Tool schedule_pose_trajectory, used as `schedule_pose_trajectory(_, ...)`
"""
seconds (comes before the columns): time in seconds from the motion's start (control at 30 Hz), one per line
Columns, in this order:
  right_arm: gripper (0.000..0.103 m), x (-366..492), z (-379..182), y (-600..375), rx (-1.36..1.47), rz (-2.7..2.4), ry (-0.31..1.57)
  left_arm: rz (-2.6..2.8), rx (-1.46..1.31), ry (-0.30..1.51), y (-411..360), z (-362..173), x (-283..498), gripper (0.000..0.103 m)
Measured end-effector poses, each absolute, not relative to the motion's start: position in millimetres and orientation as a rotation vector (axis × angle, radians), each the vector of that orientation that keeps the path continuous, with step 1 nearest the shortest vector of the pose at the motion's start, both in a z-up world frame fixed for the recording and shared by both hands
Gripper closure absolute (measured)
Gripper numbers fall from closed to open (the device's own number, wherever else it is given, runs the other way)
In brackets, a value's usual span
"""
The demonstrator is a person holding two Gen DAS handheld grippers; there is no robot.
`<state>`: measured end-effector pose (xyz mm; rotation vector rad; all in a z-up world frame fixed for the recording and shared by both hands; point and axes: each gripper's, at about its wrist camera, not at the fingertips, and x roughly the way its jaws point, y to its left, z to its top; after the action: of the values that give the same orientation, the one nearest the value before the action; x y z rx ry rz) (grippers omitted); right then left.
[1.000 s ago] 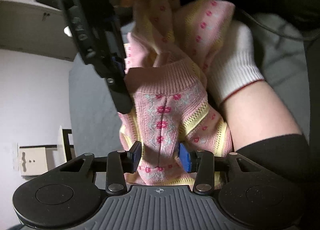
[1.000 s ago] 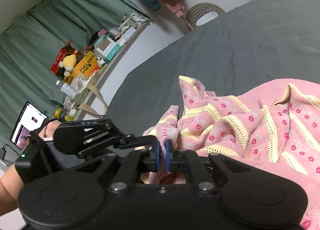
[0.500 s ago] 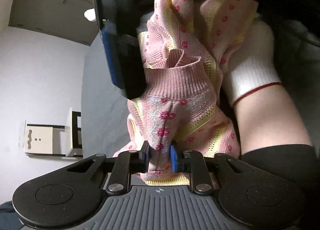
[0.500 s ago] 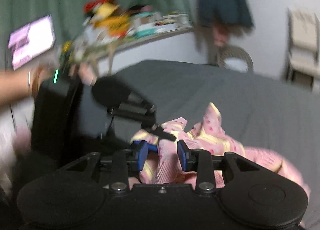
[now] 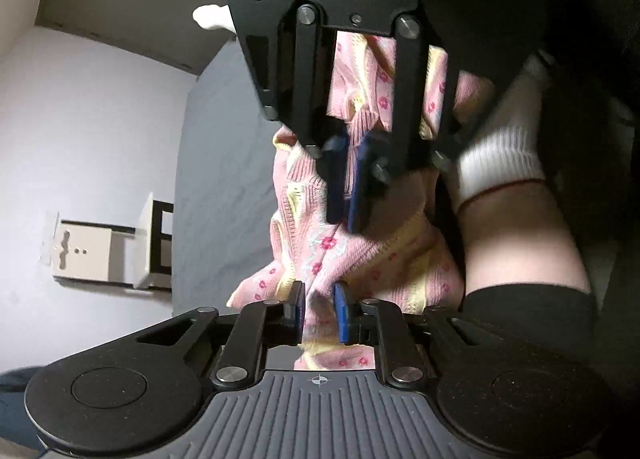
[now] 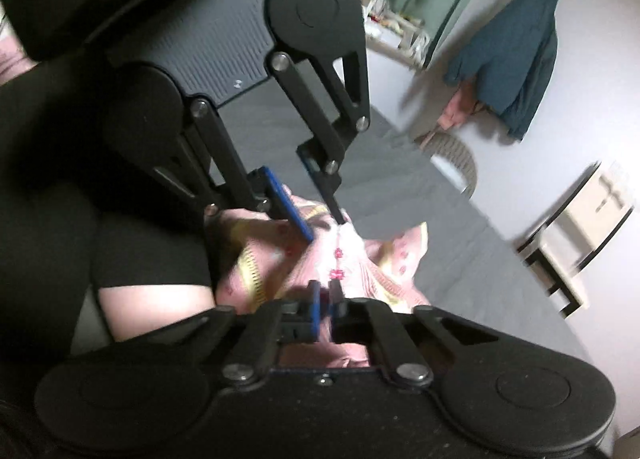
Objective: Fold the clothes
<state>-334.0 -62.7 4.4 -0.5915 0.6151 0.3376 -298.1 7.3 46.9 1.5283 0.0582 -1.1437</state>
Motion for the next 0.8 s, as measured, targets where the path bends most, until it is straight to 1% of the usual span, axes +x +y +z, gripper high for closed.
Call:
schedule_pose_trajectory(0.03, 0.099, -335, 5, -64, -0.590, 0.341, 0.615, -1.139, 1.543, 0.038, 6, 54, -291, 0.086)
schedule_pose_trajectory(0.1, 0.099, -339, 7, -65, -0.593, 0.332, 0.608, -1.121, 1.561, 0.001, 4, 51, -292, 0.086)
schedule_pose_trajectory(0.13, 0.096, -340, 9, -65, -0.597, 0.321, 0.601, -1.120, 1.558, -0.002, 4, 49, -291, 0.081)
schedule_pose_trajectory(0.17, 0.083, -342, 10, -65, -0.602, 0.309, 0.593, -1.124, 1.548, 0.006, 4, 49, -291, 0.074)
schedule_pose_trajectory(0.2, 0.075, -343, 11, -67, -0.597, 0.299, 0.586, -1.131, 1.541, 0.013, 4, 49, -291, 0.071)
schedule_pose_trajectory(0.23, 0.068, -343, 13, -69, -0.591, 0.289, 0.578, -1.133, 1.539, 0.014, 5, 49, -291, 0.063)
schedule_pose_trajectory(0.27, 0.068, -340, 13, -71, -0.574, 0.295, 0.589, -1.133, 1.541, 0.006, 6, 48, -292, 0.053)
schedule_pose_trajectory(0.33, 0.068, -334, 12, -74, -0.543, 0.305, 0.620, -1.130, 1.540, -0.012, 8, 48, -294, 0.042)
schedule_pose_trajectory(0.4, 0.068, -326, 8, -74, -0.535, 0.325, 0.667, -1.135, 1.530, -0.001, 10, 48, -295, 0.041)
schedule_pose_trajectory(0.53, 0.089, -325, -3, -77, -0.547, 0.340, 0.710, -1.131, 1.538, 0.003, 13, 48, -299, 0.041)
schedule_pose_trajectory(0.7, 0.089, -339, 2, -77, -0.567, 0.331, 0.670, -1.143, 1.539, -0.015, 17, 49, -304, 0.041)
schedule_pose_trajectory(0.8, 0.089, -354, 14, -80, -0.543, 0.333, 0.622, -1.187, 1.514, -0.037, 18, 55, -310, 0.041)
